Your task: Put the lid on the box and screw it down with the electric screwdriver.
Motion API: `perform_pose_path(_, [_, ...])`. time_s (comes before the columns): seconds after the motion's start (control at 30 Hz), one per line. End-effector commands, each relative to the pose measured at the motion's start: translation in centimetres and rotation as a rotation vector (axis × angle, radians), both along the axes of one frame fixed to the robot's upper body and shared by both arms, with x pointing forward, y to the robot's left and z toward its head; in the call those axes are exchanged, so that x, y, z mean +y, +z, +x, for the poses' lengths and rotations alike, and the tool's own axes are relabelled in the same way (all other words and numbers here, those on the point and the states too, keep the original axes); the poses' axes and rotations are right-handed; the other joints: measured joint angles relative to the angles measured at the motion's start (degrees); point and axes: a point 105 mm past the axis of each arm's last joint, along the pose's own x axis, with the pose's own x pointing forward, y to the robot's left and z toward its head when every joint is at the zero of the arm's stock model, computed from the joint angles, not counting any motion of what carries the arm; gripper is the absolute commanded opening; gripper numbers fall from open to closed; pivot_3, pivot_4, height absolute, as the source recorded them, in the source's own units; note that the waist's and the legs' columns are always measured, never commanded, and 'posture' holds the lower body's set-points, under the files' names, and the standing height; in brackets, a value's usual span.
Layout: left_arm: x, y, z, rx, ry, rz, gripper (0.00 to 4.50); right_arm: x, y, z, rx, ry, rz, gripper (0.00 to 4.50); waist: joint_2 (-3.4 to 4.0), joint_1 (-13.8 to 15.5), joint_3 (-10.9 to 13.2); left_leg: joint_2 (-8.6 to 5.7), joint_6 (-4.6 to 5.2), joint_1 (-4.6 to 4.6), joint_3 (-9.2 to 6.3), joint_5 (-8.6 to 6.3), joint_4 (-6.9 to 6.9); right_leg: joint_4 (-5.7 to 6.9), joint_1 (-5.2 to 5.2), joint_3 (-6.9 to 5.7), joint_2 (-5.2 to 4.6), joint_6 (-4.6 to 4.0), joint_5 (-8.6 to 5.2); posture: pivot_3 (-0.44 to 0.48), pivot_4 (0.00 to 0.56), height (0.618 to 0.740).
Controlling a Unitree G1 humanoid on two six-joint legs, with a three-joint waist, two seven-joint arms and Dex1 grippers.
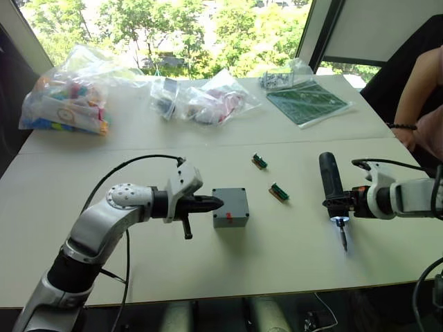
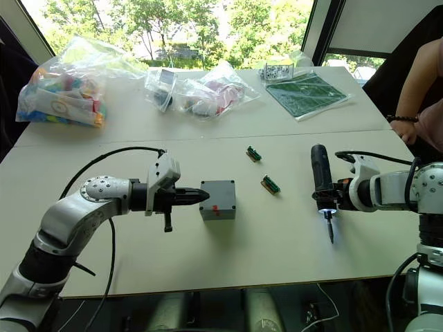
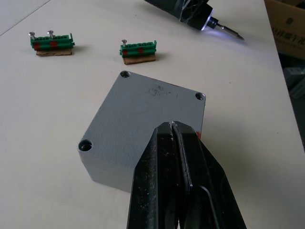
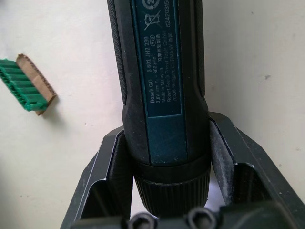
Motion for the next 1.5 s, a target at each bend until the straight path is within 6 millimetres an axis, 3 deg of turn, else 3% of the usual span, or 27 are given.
perform_pose_path(0.03, [0.5, 0.9, 0.0, -0.037, 0.004, -0.007, 0.0, 0.1, 0.7, -0.1, -0.017, 0.018, -0.02, 2.91, 0.0, 0.0, 0.0, 0.0, 0.0, 0.0, -0.01, 0.0, -0.01, -0.01, 0.0, 0.0, 0.01, 0.01, -0.01, 0.0, 0.15, 0.74])
perform_pose_path(0.13, [1.1, 1.0, 0.5, -0.038, 0.022, -0.004, 0.0, -0.2, 1.7, 0.6, -0.055, -0.006, -0.032, 4.1, -0.01, 0.1, 0.0, 0.01, 0.0, 0.0, -0.02, 0.0, -0.02, -0.03, 0.02, 0.0, 0.02, 0.03, -0.02, 0.0, 0.15, 0.74])
perform_pose_path(0.2, [1.6, 1.1, 0.8, -0.036, 0.041, -0.009, 0.0, -0.5, 3.1, 1.3, -0.104, -0.026, -0.051, 4.46, -0.01, 0.0, 0.0, -0.01, 0.0, -0.01, 0.0, 0.0, 0.01, -0.03, 0.03, 0.02, -0.01, 0.03, -0.01, 0.0, 0.15, 0.74])
perform_pose_path(0.3, [2.2, 1.5, 1.3, -0.028, 0.068, -0.027, 0.0, -0.9, 5.0, 2.2, -0.177, -0.043, -0.083, 4.46, 0.01, 0.0, 0.0, 0.0, 0.0, 0.01, 0.01, 0.0, 0.03, -0.01, 0.01, 0.02, 0.0, 0.04, 0.01, 0.0, 0.15, 0.74])
perform_pose_path(0.33, [2.9, 1.7, 1.8, -0.018, 0.097, -0.044, 0.0, 0.0, 7.4, 2.9, -0.305, 0.027, -0.093, 4.46, 0.0, 0.0, 0.0, 0.01, 0.0, 0.02, -0.01, 0.0, 0.03, 0.0, 0.02, 0.01, 0.03, 0.03, 0.02, 0.0, 0.15, 0.74])
perform_pose_path(0.4, [3.9, 1.9, 2.3, -0.006, 0.13, -0.066, 0.0, 1.5, 10.1, 3.3, -0.451, 0.144, -0.11, 4.46, 0.06, 0.1, 0.0, 0.03, 0.0, 0.01, -0.03, 0.0, 0.01, 0.0, 0.0, 0.0, 0.06, 0.04, 0.02, 0.0, 0.15, 0.74])
perform_pose_path(0.43, [4.5, 1.9, 2.6, 0.008, 0.148, -0.074, 0.0, 3.6, 11.8, 3.0, -0.578, 0.277, -0.084, 4.46, 0.06, 0.1, 0.0, 0.03, 0.0, 0.01, -0.04, 0.0, -0.02, 0.0, 0.0, 0.0, 0.06, 0.06, 0.01, 0.0, 0.15, 0.74])
perform_pose_path(0.53, [5.2, 0.8, 2.8, 0.038, 0.169, -0.041, 0.0, 9.8, 13.1, -0.2, -0.85, 0.684, -0.036, 4.46, 0.03, 0.0, 0.0, 0.1, 0.0, 0.02, -0.08, -0.01, -0.13, -0.02, -0.02, -0.08, 0.09, 0.37, 0.08, 0.0, 0.15, 0.74])
perform_pose_path(0.63, [4.9, -0.1, 2.5, 0.046, 0.148, 0.0, 0.0, 12.8, 8.6, -2.3, -0.767, 0.853, -0.007, 4.46, -0.04, 0.2, 0.0, 0.15, 0.01, 0.02, -0.15, -0.02, -0.23, -0.07, 0.03, -0.17, 0.11, 0.48, 0.01, 0.0, 0.15, 0.74])
perform_pose_path(0.8, [4.2, -1.3, 2.3, 0.049, 0.123, 0.033, 0.0, 15.0, 2.7, -5.1, -0.569, 1.058, 0.017, 4.46, -0.03, 0.4, 0.0, -0.06, -0.01, -0.05, -0.03, -0.01, -0.01, -0.03, 0.02, -0.1, -0.18, 0.41, 0.0, 0.0, 0.15, 0.74])
perform_pose_path(0.87, [4.1, -2.8, 2.0, 0.059, 0.124, 0.079, 0.0, 15.9, 1.3, -4.9, -0.575, 1.06, 0.013, 4.46, -0.1, 0.4, 0.0, -0.06, -0.02, 0.01, -0.04, 0.0, 0.13, -0.07, 0.16, -0.11, -0.18, 0.14, -0.04, 0.0, 0.15, 0.74])
perform_pose_path(0.93, [4.2, -3.7, 1.8, 0.063, 0.123, 0.108, 0.0, 16.3, 0.9, -4.8, -0.584, 1.058, 0.011, 4.46, -0.09, 0.1, 0.0, -0.05, -0.02, 0.08, -0.05, 0.0, 0.23, -0.03, 0.24, -0.12, -0.17, 0.08, -0.01, 0.0, 0.15, 0.74])
perform_pose_path(1.17, [2.7, -3.7, 2.2, 0.047, 0.094, 0.082, 0.0, 17.3, -0.1, -5.5, -0.553, 1.109, 0.038, 4.46, -0.11, 0.5, 0.0, -0.01, -0.03, 0.09, -0.1, 0.0, 0.61, 0.32, 0.27, -0.14, -0.12, 0.03, 0.04, 0.0, 0.15, 0.74])
perform_pose_path(1.4, [-0.3, -2.7, 4.2, -0.009, -0.012, 0.069, 0.0, 19.8, 0.3, -6.9, -0.533, 1.172, 0.145, 4.46, -0.12, 0.5, 0.0, -0.02, -0.03, 0.13, -0.12, 0.0, 0.7, 0.54, 0.26, -0.14, -0.07, 0.02, 0.05, 0.0, 0.15, 0.74])
perform_pose_path(1.5, [-0.9, -2.5, 5.0, -0.036, -0.039, 0.088, 0.0, 20.0, 0.6, -7.0, -0.534, 1.177, 0.143, 4.46, -0.11, 0.5, 0.0, -0.01, -0.03, 0.13, -0.18, 0.0, 0.7, 0.58, 0.26, -0.14, -0.02, 0.04, 0.03, 0.0, 0.15, 0.74])
